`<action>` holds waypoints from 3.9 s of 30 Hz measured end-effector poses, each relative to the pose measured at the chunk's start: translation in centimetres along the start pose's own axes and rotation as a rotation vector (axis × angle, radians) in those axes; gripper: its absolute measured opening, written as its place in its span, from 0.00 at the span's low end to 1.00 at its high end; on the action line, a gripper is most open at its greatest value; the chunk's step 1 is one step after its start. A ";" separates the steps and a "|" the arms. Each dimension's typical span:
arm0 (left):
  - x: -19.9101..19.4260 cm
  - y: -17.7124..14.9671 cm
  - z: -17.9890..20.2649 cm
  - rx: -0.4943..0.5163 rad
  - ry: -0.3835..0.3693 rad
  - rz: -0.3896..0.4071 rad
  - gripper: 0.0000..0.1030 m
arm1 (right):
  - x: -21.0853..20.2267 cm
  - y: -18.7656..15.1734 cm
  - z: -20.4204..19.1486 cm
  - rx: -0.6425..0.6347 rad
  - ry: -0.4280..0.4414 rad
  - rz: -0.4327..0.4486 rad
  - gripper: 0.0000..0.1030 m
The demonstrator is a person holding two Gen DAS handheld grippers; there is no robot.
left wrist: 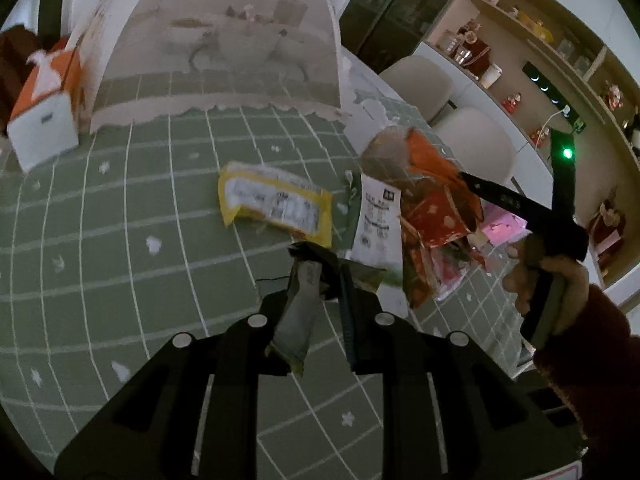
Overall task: Collect trash
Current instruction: 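Reach into the wrapper pile and grasp a dark wrapper with the left tool, then grasp the red snack packet with the right tool while the left tool holds the dark wrapper, then carry both items over the chair's trash bag and open both tools to drop them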
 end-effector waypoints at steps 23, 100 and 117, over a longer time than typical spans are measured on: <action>-2.2 2.8 5.3 -0.018 0.040 0.138 0.17 | -5.1 -6.1 -4.3 -0.282 0.397 -0.092 0.44; -5.4 0.3 21.0 0.214 -0.188 0.241 0.17 | -18.9 -9.8 6.9 -0.010 0.103 0.126 0.32; 4.2 -4.4 46.4 0.599 -0.580 0.000 0.17 | -34.0 -15.8 28.0 0.328 -0.362 0.272 0.32</action>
Point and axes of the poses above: each gripper's, at about its wrist camera, not at the fingertips, and x roughly the way its jaws point, z to its right, y to its top, the point moved 4 cm from there along x, roughly the way its jaws point, and after that the axes turned 6 degrees about y, right-handed, at the moved point
